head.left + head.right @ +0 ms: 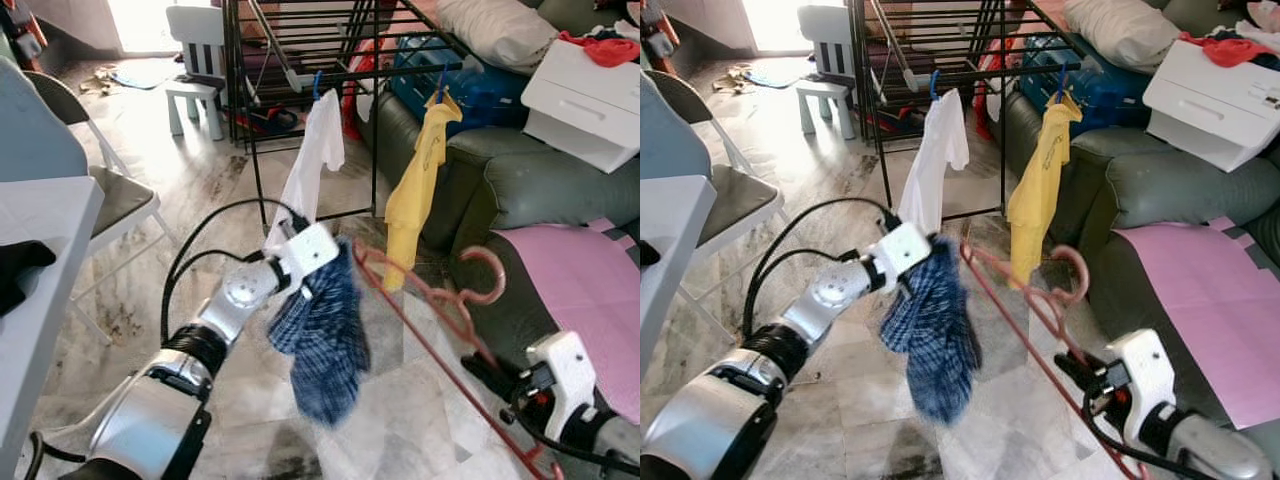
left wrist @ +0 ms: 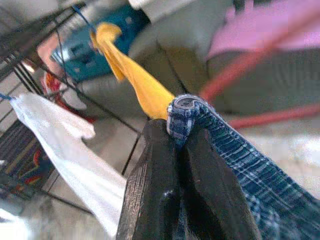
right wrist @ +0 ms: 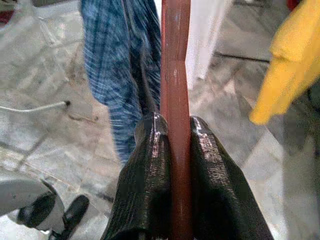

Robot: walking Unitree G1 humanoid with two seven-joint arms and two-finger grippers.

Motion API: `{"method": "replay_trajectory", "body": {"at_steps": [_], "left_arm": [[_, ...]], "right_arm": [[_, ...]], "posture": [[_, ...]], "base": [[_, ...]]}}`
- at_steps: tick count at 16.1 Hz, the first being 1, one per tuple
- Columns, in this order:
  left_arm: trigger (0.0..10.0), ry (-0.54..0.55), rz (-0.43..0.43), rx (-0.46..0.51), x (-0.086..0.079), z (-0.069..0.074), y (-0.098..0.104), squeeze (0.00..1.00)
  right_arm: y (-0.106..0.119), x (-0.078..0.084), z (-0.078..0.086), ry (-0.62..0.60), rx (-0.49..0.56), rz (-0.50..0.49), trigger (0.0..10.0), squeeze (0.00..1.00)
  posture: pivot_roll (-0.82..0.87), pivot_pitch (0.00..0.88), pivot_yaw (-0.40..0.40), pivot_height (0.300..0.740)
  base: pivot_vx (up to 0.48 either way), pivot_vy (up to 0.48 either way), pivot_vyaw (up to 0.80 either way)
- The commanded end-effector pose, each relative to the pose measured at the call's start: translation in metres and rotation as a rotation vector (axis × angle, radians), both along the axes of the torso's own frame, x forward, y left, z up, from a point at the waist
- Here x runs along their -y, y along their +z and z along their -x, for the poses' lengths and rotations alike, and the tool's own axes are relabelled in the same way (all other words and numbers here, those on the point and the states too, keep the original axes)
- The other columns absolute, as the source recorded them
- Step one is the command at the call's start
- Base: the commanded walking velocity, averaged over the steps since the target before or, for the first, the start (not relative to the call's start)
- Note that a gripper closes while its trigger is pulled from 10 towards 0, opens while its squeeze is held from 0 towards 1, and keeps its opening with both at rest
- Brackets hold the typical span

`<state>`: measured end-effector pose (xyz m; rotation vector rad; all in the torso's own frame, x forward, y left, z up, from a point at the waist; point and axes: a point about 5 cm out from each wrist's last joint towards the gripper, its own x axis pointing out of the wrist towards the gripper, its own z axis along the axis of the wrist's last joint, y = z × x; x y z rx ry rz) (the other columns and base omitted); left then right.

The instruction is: Hang hanger

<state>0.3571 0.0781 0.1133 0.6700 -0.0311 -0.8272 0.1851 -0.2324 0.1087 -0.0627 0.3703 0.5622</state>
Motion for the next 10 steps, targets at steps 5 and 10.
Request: {"method": "replay_trajectory", "body": {"at_steps": [5, 10], "left_arm": [[10.0, -0.03, -0.06, -0.02, -0.001, -0.001, -0.002, 0.0], [10.0, 0.073, -0.088, -0.004, -0.014, -0.009, 0.001, 0.0]], "right_arm": [[0.004, -0.009, 0.005, 0.091, -0.026, -0.01, 10.0, 0.0], [0.001, -0.007, 0.011, 0.121, -0.068, 0.029, 10.0, 0.0]], "posture": [[0.03, 0.0, -0.057, 0.74], [0.03, 0.0, -0.059, 0.74]], "base": [[0.0, 0.0, 0.0], [0.0, 0.0, 0.0]]}}
